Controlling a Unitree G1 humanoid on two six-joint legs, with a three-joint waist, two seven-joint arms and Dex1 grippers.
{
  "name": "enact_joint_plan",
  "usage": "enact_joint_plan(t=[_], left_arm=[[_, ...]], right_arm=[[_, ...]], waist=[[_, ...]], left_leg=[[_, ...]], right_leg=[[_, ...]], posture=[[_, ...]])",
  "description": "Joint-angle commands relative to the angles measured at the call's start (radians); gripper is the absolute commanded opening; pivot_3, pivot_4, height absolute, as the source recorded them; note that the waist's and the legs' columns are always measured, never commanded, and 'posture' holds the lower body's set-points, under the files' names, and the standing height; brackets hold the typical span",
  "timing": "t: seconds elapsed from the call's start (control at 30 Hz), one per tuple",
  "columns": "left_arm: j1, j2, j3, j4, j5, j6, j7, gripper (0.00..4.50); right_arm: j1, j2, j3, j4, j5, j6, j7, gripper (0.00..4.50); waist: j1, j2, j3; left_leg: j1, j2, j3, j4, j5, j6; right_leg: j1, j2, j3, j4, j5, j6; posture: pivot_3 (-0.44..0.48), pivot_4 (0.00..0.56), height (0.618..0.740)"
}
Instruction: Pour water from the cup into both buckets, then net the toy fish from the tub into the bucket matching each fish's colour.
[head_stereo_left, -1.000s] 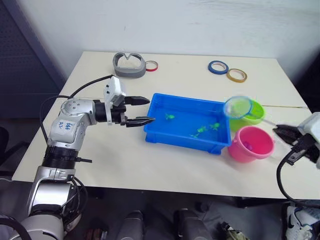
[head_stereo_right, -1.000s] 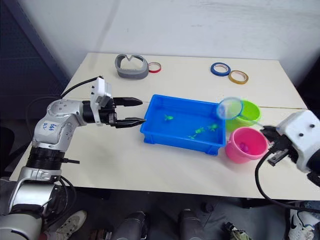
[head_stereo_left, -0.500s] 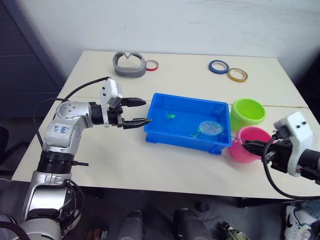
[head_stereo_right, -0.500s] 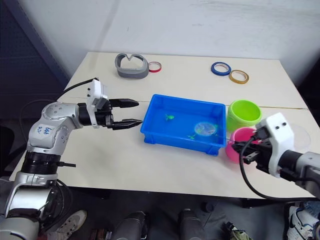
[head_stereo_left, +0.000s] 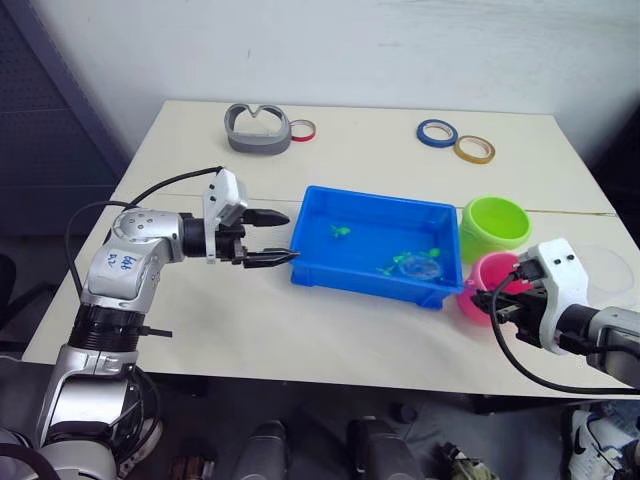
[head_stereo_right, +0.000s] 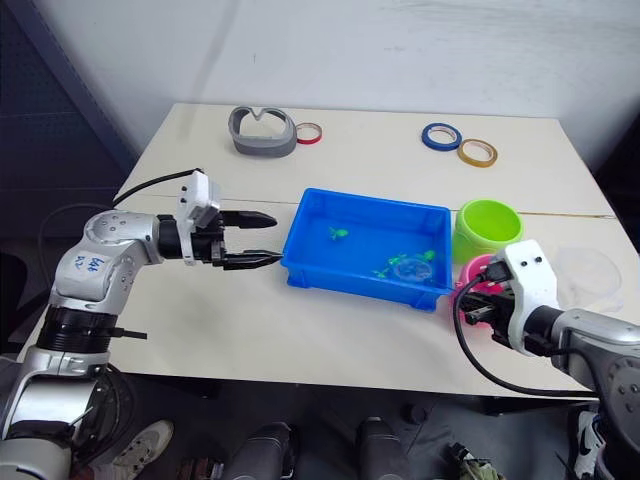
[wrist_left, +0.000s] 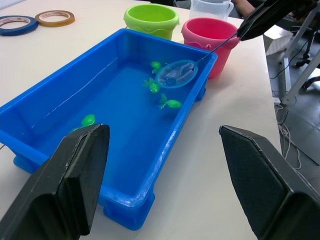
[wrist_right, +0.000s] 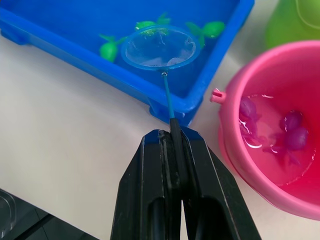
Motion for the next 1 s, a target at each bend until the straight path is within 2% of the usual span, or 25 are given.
enact_joint_plan(t=[0.03,0.5,0.83,1.0], left_arm=[[-0.006,0.012,0.02,-0.036,-0.016,0.01,-0.002,3.84],[0.015,0.021,0.035,-0.082,-0.031,0.046,0.015,3.84],[0.022,0.035,0.043,-0.096,-0.032,0.051,0.02,3.84],[0.029,0.044,0.049,-0.108,-0.037,0.056,0.027,3.84]], right_arm=[[-0.006,-0.005,-0.002,0.004,0.017,0.005,-0.026,0.0],[-0.044,-0.014,0.062,0.098,0.097,0.005,-0.151,0.0],[-0.155,0.102,0.126,0.167,0.024,0.005,-0.288,0.0],[-0.217,0.153,0.137,0.185,-0.071,-0.005,-0.334,0.0]], waist=[[-0.002,0.0,0.0],[-0.002,0.0,0.0],[-0.004,0.0,0.0],[-0.008,0.0,0.0]], left_leg=[[0.0,0.0,0.0,0.0,0.0,0.0],[0.0,0.0,0.0,-0.001,0.0,0.0],[-0.001,0.0,0.0,-0.002,0.0,0.0],[-0.002,0.0,0.0,-0.002,0.0,0.001]], right_leg=[[0.0,0.0,0.0,0.0,0.0,0.0],[0.0,0.0,0.0,-0.001,0.0,0.0],[-0.001,-0.001,0.0,-0.002,0.0,0.0],[-0.003,-0.001,-0.001,-0.002,0.0,0.0]], posture=[[0.0,0.15,0.74],[0.0,0.15,0.74],[0.0,0.15,0.74],[0.0,0.15,0.74]])
